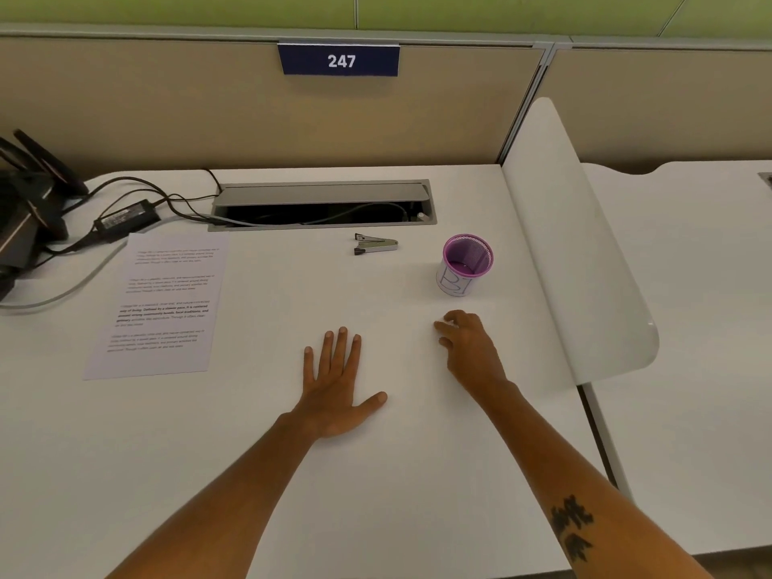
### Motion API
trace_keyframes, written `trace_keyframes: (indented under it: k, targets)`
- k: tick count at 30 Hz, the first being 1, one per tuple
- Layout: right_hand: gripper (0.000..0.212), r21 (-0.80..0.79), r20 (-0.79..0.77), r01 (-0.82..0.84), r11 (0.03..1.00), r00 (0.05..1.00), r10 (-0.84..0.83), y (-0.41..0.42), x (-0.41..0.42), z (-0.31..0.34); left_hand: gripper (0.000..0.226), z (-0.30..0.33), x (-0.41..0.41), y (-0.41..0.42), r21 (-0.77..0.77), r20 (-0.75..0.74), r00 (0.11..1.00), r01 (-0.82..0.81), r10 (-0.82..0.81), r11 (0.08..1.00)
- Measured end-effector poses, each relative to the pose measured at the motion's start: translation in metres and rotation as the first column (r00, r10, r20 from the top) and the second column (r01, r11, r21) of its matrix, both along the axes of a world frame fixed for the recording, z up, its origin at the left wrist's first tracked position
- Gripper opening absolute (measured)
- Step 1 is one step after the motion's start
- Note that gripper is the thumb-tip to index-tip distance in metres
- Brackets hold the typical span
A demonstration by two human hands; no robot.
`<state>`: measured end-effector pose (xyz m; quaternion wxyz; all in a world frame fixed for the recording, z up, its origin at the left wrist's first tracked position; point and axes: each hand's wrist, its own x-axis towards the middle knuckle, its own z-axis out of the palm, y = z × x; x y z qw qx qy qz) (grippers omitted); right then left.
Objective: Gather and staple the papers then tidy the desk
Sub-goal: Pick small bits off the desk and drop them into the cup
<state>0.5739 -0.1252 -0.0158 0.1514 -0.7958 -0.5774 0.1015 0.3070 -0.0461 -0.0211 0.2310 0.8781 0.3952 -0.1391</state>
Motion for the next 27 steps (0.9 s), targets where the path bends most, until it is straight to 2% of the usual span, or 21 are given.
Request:
trace_keyframes:
  k: [7, 13, 21, 23, 25, 26, 27]
  targets:
    - [0.013, -0.012, 0.02, 0.015, 1.0, 1.0, -0.015, 0.011, 0.001, 0.002, 0.113, 0.001, 0.0, 0.003, -0.038, -0.007, 1.0, -0.003, 0.002, 0.999]
    - [0.021, -0.029, 0.108, 0.01, 1.0, 0.994, -0.007, 0.014, -0.006, 0.006, 0.105, 0.001, 0.001, 0.004, -0.053, -0.009, 1.0, 0.0, -0.001, 0.999]
    - [0.035, 0.103, 0.205, -0.038, 0.994, 0.979, 0.016, 0.006, -0.019, -0.004, 0.107, 0.003, 0.001, 0.005, -0.054, -0.021, 1.0, 0.005, -0.006, 0.999]
    - [0.037, 0.129, 0.117, 0.011, 0.992, 0.993, -0.027, 0.009, -0.015, -0.004, 0.106, 0.003, 0.001, 0.005, -0.055, -0.02, 1.0, 0.005, -0.007, 0.998]
    - [0.038, 0.149, -0.116, 0.196, 0.969, 0.977, -0.18, 0.013, -0.01, 0.001, 0.106, 0.003, 0.001, 0.005, -0.062, -0.019, 1.0, 0.007, -0.008, 0.998]
    - [0.035, 0.131, -0.261, 0.331, 0.934, 0.921, -0.29, 0.016, -0.006, 0.004, 0.107, 0.003, 0.001, 0.005, -0.065, -0.016, 1.0, 0.007, -0.008, 0.998]
    - [0.031, 0.084, -0.402, 0.467, 0.88, 0.824, -0.399, 0.017, -0.001, 0.008, 0.107, 0.003, 0.001, 0.006, -0.069, -0.012, 1.0, 0.007, -0.007, 0.998]
